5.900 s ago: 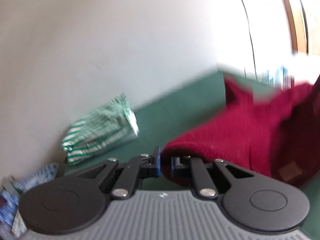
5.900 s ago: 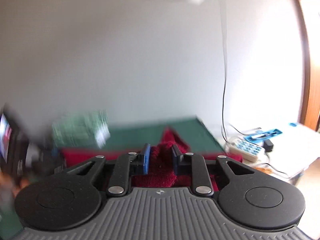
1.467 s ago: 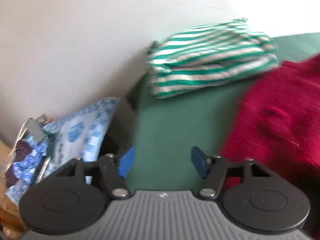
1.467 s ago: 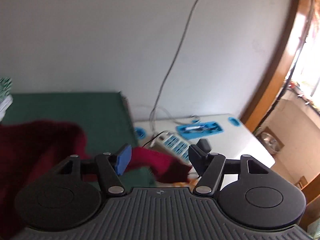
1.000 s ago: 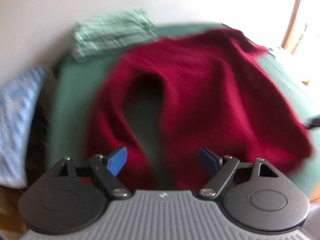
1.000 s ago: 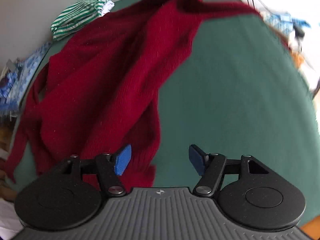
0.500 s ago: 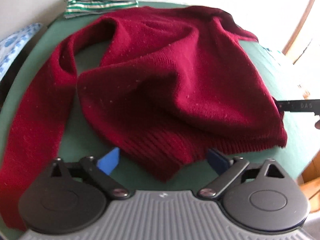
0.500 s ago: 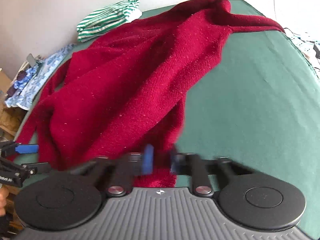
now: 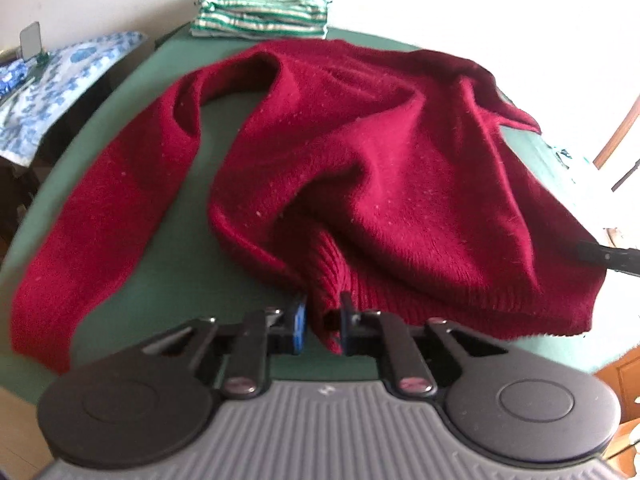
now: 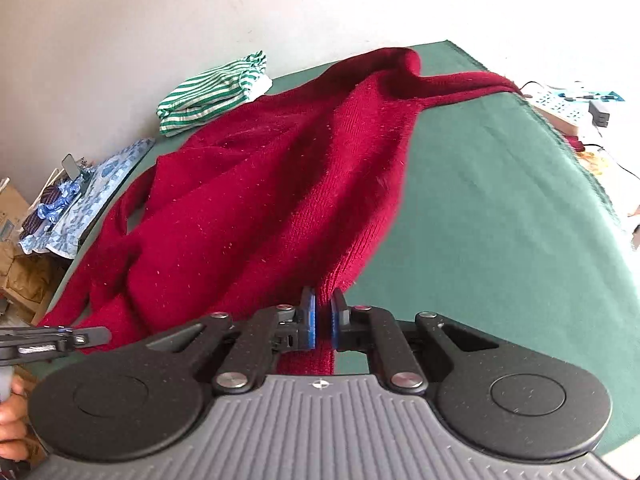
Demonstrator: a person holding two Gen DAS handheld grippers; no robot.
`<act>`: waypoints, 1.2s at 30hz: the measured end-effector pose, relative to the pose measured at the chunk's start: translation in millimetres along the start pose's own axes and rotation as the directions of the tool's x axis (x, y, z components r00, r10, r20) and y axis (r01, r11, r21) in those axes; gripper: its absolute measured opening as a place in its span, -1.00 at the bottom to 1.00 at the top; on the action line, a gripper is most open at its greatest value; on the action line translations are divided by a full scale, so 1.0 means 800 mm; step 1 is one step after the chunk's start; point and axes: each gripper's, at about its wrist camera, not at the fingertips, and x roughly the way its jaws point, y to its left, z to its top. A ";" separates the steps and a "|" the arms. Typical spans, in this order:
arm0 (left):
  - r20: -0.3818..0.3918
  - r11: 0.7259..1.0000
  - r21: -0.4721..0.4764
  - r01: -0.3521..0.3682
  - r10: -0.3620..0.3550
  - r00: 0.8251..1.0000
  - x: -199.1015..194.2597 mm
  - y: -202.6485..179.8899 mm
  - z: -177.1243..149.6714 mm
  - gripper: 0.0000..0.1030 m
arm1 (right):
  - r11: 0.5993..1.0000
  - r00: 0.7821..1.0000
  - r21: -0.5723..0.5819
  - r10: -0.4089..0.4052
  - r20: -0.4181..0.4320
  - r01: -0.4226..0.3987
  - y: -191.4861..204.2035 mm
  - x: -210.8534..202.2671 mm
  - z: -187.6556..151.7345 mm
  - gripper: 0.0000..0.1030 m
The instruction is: Fold clothes
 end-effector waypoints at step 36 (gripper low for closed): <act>0.049 0.993 -0.044 0.110 -0.108 0.993 0.015 0.032 -0.030 0.90 | 1.000 1.000 -0.007 0.023 -0.017 -0.023 -0.012 0.009 -0.060 0.36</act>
